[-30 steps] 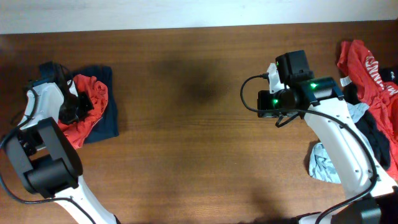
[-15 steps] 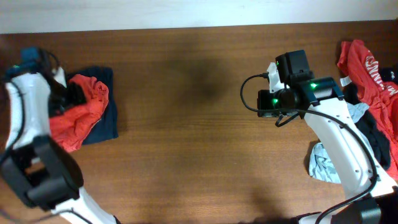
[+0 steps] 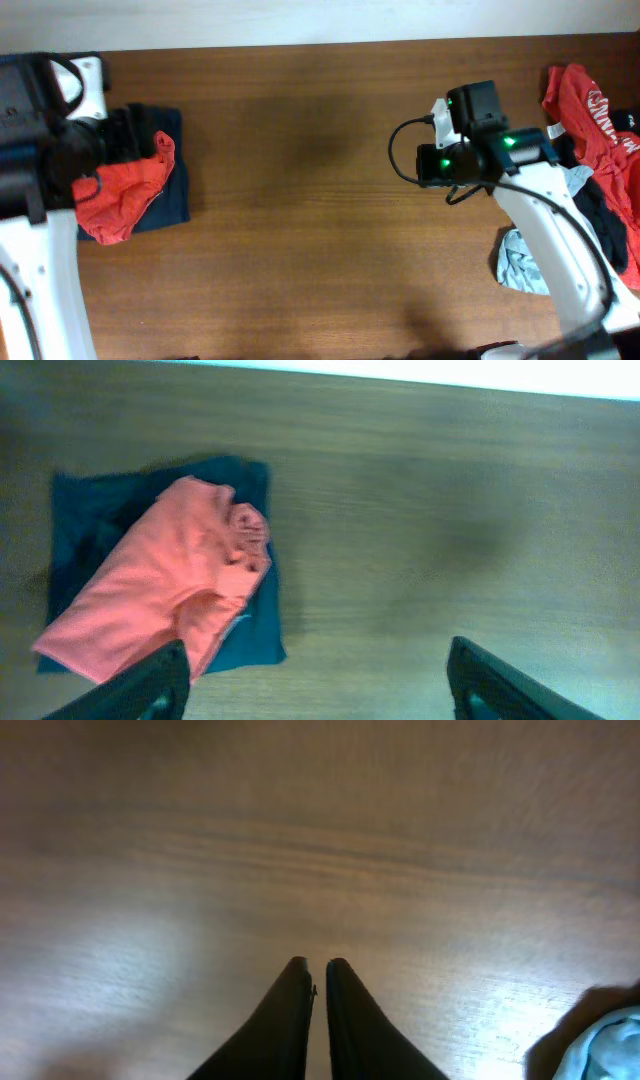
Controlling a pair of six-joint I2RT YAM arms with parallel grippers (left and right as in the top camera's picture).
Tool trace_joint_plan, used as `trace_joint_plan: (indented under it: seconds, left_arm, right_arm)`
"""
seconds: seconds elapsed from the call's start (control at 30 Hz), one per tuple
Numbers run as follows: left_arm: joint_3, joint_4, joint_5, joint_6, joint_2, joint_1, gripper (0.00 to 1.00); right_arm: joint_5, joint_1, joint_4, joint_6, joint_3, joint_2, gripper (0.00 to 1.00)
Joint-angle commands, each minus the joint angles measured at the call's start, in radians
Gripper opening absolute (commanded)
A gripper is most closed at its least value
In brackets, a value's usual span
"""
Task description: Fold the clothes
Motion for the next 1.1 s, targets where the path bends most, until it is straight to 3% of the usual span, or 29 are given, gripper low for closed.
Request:
trace_joint_plan:
  seconds: [0.0,0.07,0.13,0.2,0.23,1.07]
  left_arm:
    - [0.003,-0.027,-0.007,0.056,-0.052,-0.078,0.94]
    - [0.003,-0.05,-0.008,0.055,-0.063,-0.118,0.99]
    - [0.003,-0.068,-0.008,0.056,-0.063,-0.143,0.99]
    - [0.003,-0.082,-0.008,0.056,-0.062,-0.155,0.99]
    - [0.003,-0.086,-0.008,0.055,-0.062,-0.155,0.99]
    - [0.003,-0.088,-0.008,0.056,-0.062,-0.155,0.99]
  right_arm:
    - [0.013,-0.006,0.031,-0.017,0.005,-0.14,0.16]
    - [0.013,-0.006,0.06,-0.017,0.005,-0.2,0.23]
    - [0.013,-0.006,0.081,-0.017,0.005,-0.243,0.5]
    - [0.016,-0.006,0.092,-0.017,0.005,-0.27,0.91]
    - [0.016,-0.006,0.094,-0.017,0.005,-0.278,0.99]
    - [0.016,-0.006,0.09,-0.017,0.005,-0.153,0.99]
